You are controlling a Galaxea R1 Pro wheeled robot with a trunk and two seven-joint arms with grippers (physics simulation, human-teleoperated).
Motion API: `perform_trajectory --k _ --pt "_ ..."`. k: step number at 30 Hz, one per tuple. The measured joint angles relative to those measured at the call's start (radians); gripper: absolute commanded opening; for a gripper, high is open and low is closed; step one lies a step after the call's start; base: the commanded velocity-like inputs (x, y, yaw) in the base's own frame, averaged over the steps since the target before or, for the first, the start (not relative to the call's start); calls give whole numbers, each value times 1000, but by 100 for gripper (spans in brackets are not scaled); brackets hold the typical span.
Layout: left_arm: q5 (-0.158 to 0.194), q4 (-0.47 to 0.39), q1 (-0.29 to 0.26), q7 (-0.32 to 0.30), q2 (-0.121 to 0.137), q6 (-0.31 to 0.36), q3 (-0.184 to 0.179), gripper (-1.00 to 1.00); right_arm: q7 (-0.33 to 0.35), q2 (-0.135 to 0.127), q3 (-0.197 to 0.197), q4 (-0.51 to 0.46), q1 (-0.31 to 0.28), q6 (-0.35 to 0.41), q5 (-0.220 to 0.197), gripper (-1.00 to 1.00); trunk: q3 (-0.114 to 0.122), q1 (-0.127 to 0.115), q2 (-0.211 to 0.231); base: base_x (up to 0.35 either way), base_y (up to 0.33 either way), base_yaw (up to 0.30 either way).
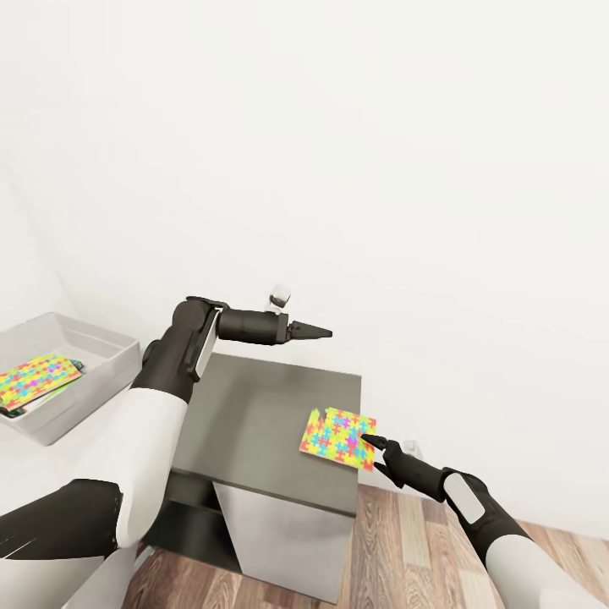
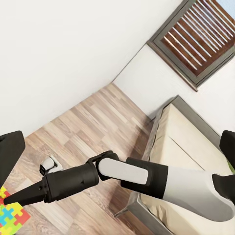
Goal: Put all the toys in the child's room - the three board games (two on the bed and one on the table), the two jigsaw puzzles on the table, and the tennis ball on the table - inside the toy box on the table in the child's room.
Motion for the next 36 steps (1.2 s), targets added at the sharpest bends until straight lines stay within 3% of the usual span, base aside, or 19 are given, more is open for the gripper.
perform_trajectory --k 4,5,36 --pt "0 0 0 0 0 0 0 100 0 0 0 0 0 0 0 100 0 0 0 46 0 0" --pt "0 0 0 0 0 0 0 100 0 0 0 0 0 0 0 -100 0 0 0 20 0 0" --pt "0 0 0 0 0 0 0 100 6 -1 -2 -3 1 2 -4 -100 0 0 0 1 0 0"
